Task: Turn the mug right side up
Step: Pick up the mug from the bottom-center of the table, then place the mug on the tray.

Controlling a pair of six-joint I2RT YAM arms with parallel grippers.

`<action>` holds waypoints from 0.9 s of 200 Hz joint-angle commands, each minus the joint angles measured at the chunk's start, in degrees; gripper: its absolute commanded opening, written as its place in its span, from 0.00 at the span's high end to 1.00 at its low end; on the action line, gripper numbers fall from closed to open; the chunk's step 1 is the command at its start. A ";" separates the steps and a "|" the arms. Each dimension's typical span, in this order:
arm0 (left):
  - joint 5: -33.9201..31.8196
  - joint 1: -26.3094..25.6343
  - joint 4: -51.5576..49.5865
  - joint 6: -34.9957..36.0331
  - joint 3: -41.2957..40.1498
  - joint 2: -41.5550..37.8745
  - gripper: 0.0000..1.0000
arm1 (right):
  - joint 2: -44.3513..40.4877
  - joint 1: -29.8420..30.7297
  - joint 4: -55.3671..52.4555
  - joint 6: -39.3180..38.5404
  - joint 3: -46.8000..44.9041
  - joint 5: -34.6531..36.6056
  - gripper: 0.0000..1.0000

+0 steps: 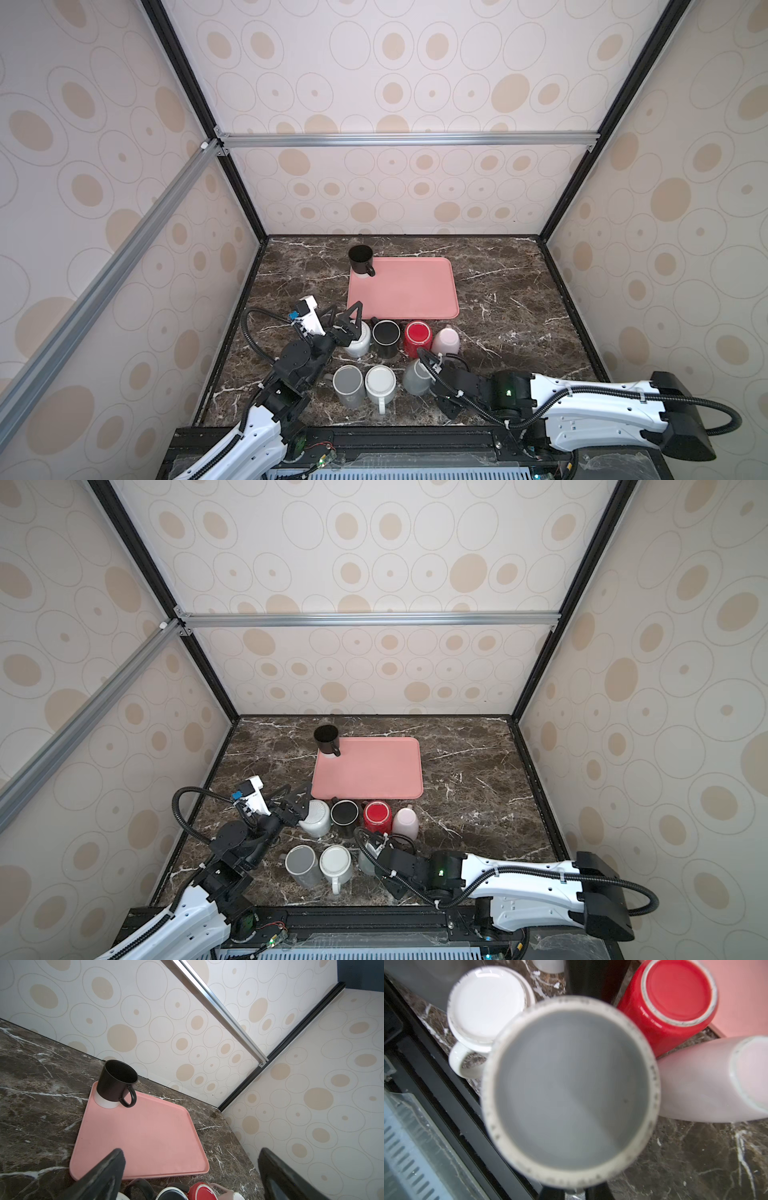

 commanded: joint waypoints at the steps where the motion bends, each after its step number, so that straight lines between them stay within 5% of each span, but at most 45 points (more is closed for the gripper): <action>1: 1.68 0.16 4.87 -1.47 -0.65 0.33 0.01 | -4.12 -4.21 3.31 -2.56 3.55 0.87 1.00; 55: 6.62 0.13 10.26 -2.37 -0.15 4.11 0.01 | -4.70 -21.84 20.80 -7.32 6.20 -13.84 1.00; 89: 10.55 0.11 12.83 -2.97 1.25 6.64 0.01 | 0.15 -32.26 38.56 -1.73 8.18 -26.46 1.00; 180: 25.12 0.12 31.83 -6.38 1.98 14.64 0.18 | 11.22 -34.23 72.57 9.77 10.72 -43.74 1.00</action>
